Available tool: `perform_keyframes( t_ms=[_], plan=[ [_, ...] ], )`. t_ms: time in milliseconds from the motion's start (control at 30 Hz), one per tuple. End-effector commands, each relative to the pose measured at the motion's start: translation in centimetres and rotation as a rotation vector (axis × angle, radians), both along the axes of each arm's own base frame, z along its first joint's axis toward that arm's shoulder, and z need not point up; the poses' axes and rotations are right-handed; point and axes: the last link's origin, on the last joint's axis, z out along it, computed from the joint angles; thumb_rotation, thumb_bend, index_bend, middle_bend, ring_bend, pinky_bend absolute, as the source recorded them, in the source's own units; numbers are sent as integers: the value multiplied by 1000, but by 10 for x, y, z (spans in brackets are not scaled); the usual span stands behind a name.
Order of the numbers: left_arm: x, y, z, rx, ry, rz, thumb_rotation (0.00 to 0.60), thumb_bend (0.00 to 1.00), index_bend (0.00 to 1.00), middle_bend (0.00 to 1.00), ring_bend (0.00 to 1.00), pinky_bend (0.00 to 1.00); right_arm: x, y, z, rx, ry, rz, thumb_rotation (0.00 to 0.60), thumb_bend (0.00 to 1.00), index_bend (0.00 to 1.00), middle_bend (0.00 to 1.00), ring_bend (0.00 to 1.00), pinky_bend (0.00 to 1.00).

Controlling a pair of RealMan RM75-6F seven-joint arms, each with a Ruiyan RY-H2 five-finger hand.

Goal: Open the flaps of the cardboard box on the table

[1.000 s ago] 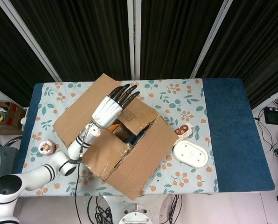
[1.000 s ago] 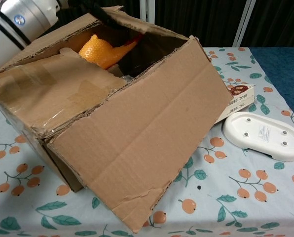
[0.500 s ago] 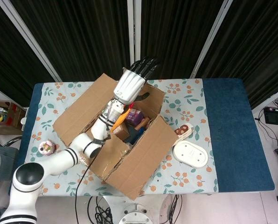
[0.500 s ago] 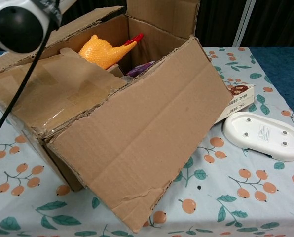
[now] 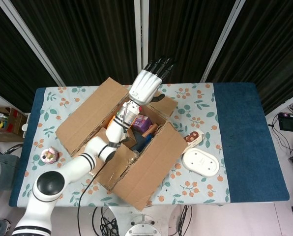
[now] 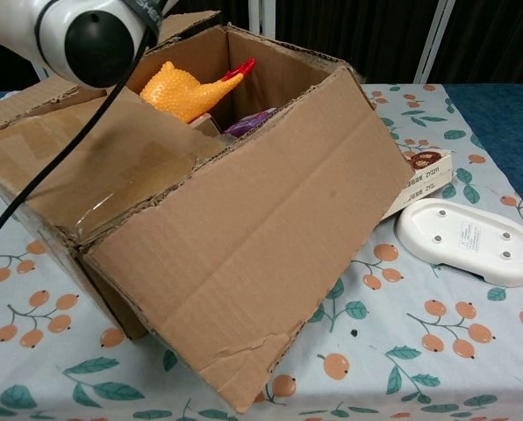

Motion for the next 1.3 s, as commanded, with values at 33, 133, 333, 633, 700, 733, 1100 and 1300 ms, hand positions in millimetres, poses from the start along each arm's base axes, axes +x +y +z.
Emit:
perform_keyframes(
  t_ms=[33,133,333,633,700,733,1100,1300],
  plan=[
    [-38,-16,22,-60,8,-13,600,141,33,70,72,196,0,-2,-3,9,0,4,600,327,0,0,0,0],
    [-64,-38,44,-134,-2,7,600,140,108,151,116,202,2,-4,-6,16,0,13,600,327,0,0,0,0],
    [-107,-87,76,-353,62,127,600,126,216,230,178,220,8,-9,-13,31,6,31,600,327,0,0,0,0],
    [-148,-129,74,-627,68,249,218,0,246,238,134,210,12,-4,-15,38,16,41,600,322,0,0,0,0],
    [-154,-132,69,-647,90,252,146,0,250,237,118,203,12,-3,-15,37,18,37,600,311,0,0,0,0],
    [-156,-134,66,-655,98,253,133,0,251,234,112,200,12,-2,-15,38,18,35,600,302,0,0,0,0],
    [-167,-142,37,-650,206,200,68,0,253,196,75,184,8,3,-17,40,14,20,600,212,0,0,0,0],
    [-173,-146,30,-609,306,165,59,0,265,200,74,182,8,1,-18,41,12,19,600,204,0,0,0,0]
  ],
)
